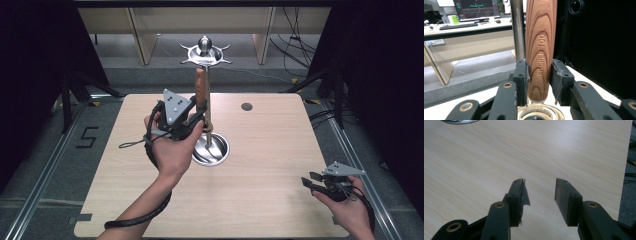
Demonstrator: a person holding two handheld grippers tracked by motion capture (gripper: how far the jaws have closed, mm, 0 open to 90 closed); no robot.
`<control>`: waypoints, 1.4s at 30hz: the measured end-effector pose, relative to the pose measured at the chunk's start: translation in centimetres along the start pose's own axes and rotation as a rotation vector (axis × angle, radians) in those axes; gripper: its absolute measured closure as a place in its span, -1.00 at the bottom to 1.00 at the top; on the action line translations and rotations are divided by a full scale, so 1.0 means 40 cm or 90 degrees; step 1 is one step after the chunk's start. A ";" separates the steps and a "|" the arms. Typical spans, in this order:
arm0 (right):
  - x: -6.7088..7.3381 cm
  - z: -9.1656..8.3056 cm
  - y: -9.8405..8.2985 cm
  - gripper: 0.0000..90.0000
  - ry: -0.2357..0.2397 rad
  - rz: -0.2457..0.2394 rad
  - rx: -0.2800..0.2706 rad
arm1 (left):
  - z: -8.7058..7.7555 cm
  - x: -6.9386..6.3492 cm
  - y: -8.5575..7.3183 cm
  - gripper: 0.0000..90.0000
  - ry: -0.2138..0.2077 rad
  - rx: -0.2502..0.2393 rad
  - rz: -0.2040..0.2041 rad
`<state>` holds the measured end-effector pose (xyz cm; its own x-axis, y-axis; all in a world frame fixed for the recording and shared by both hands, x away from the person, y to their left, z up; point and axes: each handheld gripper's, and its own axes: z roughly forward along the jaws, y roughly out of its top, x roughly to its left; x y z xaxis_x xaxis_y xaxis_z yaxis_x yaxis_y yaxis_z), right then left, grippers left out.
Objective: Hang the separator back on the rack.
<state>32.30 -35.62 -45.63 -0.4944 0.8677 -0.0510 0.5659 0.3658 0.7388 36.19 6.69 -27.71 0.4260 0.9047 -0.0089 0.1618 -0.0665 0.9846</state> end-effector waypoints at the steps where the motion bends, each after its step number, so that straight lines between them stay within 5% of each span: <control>1: 0.000 0.000 0.000 0.32 0.000 0.000 0.000 | 0.000 0.006 -0.001 0.50 -0.003 0.000 -0.001; 5: 0.000 0.000 0.002 0.32 0.010 0.010 -0.002 | 0.000 0.062 -0.006 0.50 -0.050 -0.005 0.031; 7: 0.001 0.001 0.001 0.32 0.020 0.018 0.002 | -0.007 0.118 -0.010 0.50 -0.112 0.001 0.046; 13: -0.004 0.003 0.000 0.32 -0.001 -0.012 -0.001 | -0.017 0.222 -0.003 0.50 -0.162 0.037 0.080; 16: 0.007 0.005 0.001 0.31 0.004 0.024 0.000 | -0.018 0.276 0.010 0.50 -0.200 0.041 0.098; 19: -0.002 0.008 0.000 0.31 0.004 -0.005 0.000 | -0.013 0.312 0.025 0.50 -0.247 0.051 0.112; 22: 0.006 0.005 0.001 0.31 0.005 0.027 0.010 | 0.001 0.328 0.041 0.50 -0.269 0.067 0.116; 23: 0.001 0.005 0.001 0.31 0.001 0.010 0.006 | 0.001 0.328 0.041 0.49 -0.269 0.067 0.116; 31: 0.001 0.005 0.000 0.31 0.016 0.016 0.007 | 0.034 0.319 0.062 0.49 -0.291 0.075 0.113; 32: -0.003 0.007 -0.001 0.31 0.008 -0.005 -0.003 | 0.039 0.318 0.064 0.49 -0.294 0.077 0.114; 36: 0.003 0.003 0.001 0.31 0.015 0.028 0.010 | 0.051 0.324 0.068 0.49 -0.291 0.077 0.107; 37: -0.003 0.006 -0.001 0.31 0.007 0.003 -0.003 | 0.052 0.326 0.068 0.49 -0.291 0.079 0.106; 39: 0.011 0.006 -0.001 0.31 0.006 0.050 0.000 | 0.056 0.330 0.068 0.49 -0.297 0.086 0.109; 42: 0.007 0.007 -0.001 0.31 0.003 0.035 -0.006 | 0.060 0.330 0.073 0.50 -0.308 0.091 0.115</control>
<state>32.35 -35.30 -45.87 -0.4660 0.8848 -0.0073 0.5857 0.3146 0.7470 44.41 17.42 -25.38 0.8144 0.5784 0.0464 0.1524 -0.2903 0.9447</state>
